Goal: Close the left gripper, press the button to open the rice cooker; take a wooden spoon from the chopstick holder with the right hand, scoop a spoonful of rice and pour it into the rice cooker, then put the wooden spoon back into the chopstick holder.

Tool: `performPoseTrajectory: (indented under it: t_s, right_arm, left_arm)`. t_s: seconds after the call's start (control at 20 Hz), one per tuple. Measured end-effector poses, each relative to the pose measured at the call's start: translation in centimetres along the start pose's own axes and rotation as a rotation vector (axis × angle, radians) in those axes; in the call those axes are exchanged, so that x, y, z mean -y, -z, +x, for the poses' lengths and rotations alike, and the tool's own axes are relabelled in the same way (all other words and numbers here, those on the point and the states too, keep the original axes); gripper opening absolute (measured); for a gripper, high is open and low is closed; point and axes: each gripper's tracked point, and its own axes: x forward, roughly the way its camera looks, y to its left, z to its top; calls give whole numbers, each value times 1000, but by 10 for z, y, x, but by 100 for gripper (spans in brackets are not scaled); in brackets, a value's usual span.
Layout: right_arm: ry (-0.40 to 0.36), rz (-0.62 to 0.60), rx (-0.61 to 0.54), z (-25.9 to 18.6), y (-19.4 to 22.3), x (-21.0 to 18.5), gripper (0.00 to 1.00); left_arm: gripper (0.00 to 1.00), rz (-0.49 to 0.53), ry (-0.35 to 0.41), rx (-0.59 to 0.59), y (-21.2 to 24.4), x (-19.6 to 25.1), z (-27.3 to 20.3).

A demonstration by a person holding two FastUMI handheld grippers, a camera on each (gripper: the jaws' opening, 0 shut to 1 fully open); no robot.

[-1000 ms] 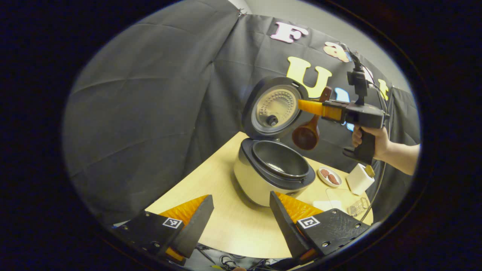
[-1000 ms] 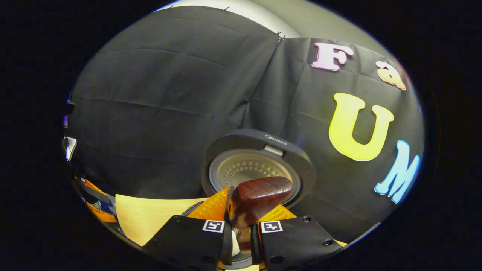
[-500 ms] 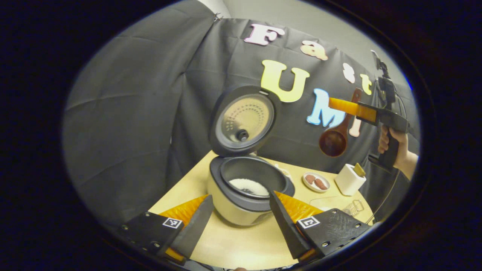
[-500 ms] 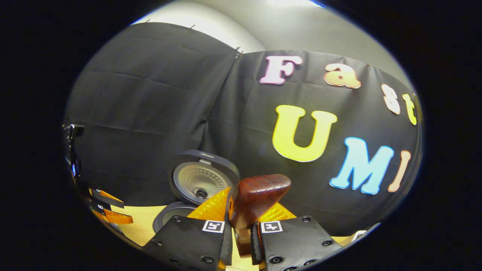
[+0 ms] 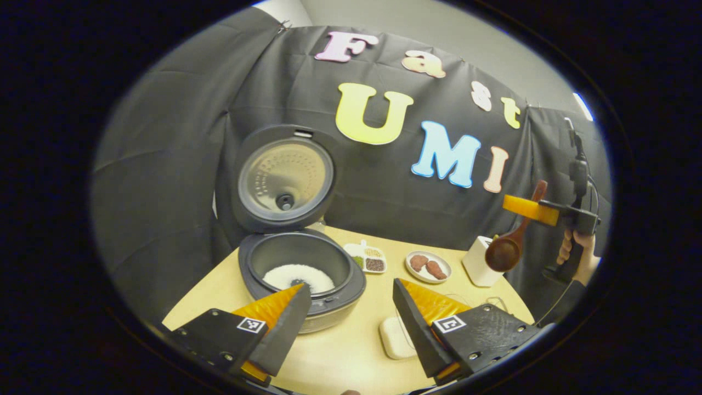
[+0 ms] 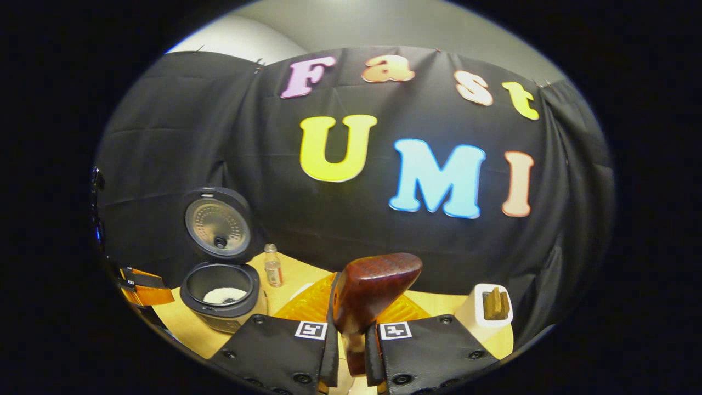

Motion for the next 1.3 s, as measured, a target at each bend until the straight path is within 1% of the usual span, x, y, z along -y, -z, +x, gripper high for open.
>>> performPoseTrajectory:
  t_s: [0.05, 0.15, 0.25, 0.3, 0.35, 0.4, 0.5, 0.6, 0.7, 0.75, 0.8, 0.85, 0.9, 0.95, 1.0, 1.1, 1.15, 1.25, 1.3]
  right_arm:
    - [20, 40, -14, -4, 8, 18, 21]
    - [61, 104, -33, -18, 21, 54, 21]
    - [95, 168, -61, -29, 39, 86, 21]
    - [105, 206, -81, -33, 50, 100, 18]
    - [117, 245, -104, -37, 63, 112, 18]
    - [128, 284, -123, -39, 74, 122, 21]
    - [156, 363, -179, -42, 102, 138, 21]
    - [180, 437, -232, -44, 131, 149, 21]
    - [200, 486, -275, -43, 158, 157, 21]
    - [206, 501, -297, -42, 169, 159, 18]
    - [213, 512, -309, -40, 178, 163, 21]
    - [219, 520, -313, -36, 186, 168, 21]
    - [215, 536, -321, -33, 193, 170, 21]
    - [210, 557, -334, -28, 199, 170, 18]
    - [211, 569, -345, -24, 206, 172, 21]
    - [197, 591, -375, -20, 219, 168, 23]
    - [189, 593, -389, -16, 227, 168, 23]
    - [172, 576, -425, -12, 243, 167, 23]
    - [150, 584, -438, -13, 247, 163, 24]
  left_arm:
    - [93, 18, -9, 2, -3, 6, 1]
    - [93, 37, -29, 17, -12, 17, 3]
    - [95, 37, -54, 35, -21, 26, 4]
    - [95, 31, -64, 43, -23, 30, 4]
    - [95, 25, -73, 55, -28, 34, 2]
    - [95, 22, -85, 66, -32, 38, -1]
    - [93, 21, -116, 81, -37, 40, -6]
    - [95, 18, -140, 87, -38, 42, -14]
    - [95, 22, -169, 84, -37, 42, -23]
    - [95, 26, -187, 83, -36, 41, -28]
    - [93, 27, -205, 82, -36, 40, -34]
    - [93, 26, -222, 84, -36, 41, -39]
    - [93, 24, -240, 88, -36, 41, -45]
    - [93, 21, -259, 91, -36, 42, -51]
    - [95, 17, -280, 93, -35, 44, -57]
    - [95, 7, -321, 95, -29, 49, -69]
    - [93, 3, -338, 98, -27, 51, -74]
    - [95, -3, -373, 100, -22, 59, -85]
    - [93, -6, -382, 98, -20, 63, -89]
